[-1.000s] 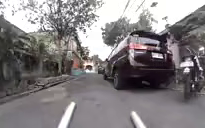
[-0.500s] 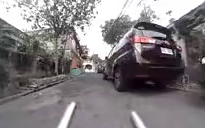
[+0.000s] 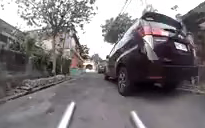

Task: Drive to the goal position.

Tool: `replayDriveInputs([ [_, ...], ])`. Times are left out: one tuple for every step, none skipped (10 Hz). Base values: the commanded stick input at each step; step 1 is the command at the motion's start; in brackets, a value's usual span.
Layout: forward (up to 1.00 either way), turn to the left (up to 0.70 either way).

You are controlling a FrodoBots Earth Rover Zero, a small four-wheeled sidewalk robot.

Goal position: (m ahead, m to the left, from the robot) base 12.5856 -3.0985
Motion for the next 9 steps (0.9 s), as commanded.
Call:
replayDriveInputs([
  [0.85,0.26],
  [0.85,0.34],
  [0.85,0.26],
  [0.85,0.0],
  [0.85,0.0],
  [0.85,0.0],
  [0.85,0.0],
  [0.85,0.0],
  [0.85,0.0],
])
